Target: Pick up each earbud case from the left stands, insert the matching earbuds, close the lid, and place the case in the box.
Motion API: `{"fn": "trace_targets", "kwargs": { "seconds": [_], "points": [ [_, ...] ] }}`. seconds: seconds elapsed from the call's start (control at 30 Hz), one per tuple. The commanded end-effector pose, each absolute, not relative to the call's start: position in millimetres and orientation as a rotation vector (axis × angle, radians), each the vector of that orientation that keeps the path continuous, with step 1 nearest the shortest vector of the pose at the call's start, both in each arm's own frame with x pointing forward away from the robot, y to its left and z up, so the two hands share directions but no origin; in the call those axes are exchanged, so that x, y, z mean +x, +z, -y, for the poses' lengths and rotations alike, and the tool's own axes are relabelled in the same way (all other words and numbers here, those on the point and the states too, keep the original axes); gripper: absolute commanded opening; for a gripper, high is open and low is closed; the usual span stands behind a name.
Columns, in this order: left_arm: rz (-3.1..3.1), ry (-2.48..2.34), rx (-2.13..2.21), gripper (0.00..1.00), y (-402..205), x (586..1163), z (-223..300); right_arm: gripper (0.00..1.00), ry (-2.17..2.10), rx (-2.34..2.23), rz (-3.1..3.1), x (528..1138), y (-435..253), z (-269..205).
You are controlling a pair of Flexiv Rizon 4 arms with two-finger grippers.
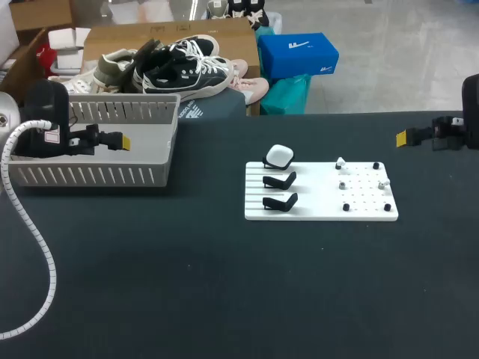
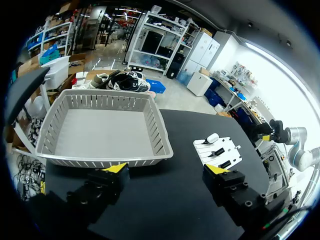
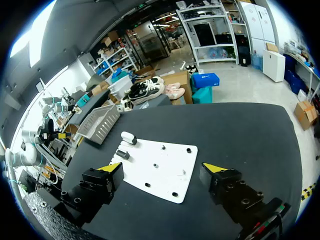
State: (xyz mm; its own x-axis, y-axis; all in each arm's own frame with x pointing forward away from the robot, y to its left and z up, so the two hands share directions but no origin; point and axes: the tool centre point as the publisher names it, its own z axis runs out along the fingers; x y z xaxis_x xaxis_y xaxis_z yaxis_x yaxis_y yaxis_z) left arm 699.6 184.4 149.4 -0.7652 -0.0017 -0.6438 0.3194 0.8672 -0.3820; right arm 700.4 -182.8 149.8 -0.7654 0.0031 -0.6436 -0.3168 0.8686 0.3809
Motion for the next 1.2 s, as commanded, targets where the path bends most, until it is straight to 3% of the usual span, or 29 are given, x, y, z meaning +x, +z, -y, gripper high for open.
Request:
{"fn": "trace_targets", "kwargs": {
  "seconds": [0.03, 0.83, 1.2],
  "points": [
    [-2.377, -0.632, 0.230, 1.00, 150.3, 700.2, -184.4, 1.00, 0.635, -0.230, -2.373, 700.7, 149.5, 183.9],
    [-2.377, -0.632, 0.230, 1.00, 150.3, 700.2, -184.4, 1.00, 0.635, -0.230, -2.373, 700.7, 149.5, 183.9],
    [-2.233, -0.666, 0.656, 1.00, 167.8, 727.2, -143.0, 1.00, 0.635, -0.230, -2.373, 700.7, 149.5, 183.9]
  ]
}}
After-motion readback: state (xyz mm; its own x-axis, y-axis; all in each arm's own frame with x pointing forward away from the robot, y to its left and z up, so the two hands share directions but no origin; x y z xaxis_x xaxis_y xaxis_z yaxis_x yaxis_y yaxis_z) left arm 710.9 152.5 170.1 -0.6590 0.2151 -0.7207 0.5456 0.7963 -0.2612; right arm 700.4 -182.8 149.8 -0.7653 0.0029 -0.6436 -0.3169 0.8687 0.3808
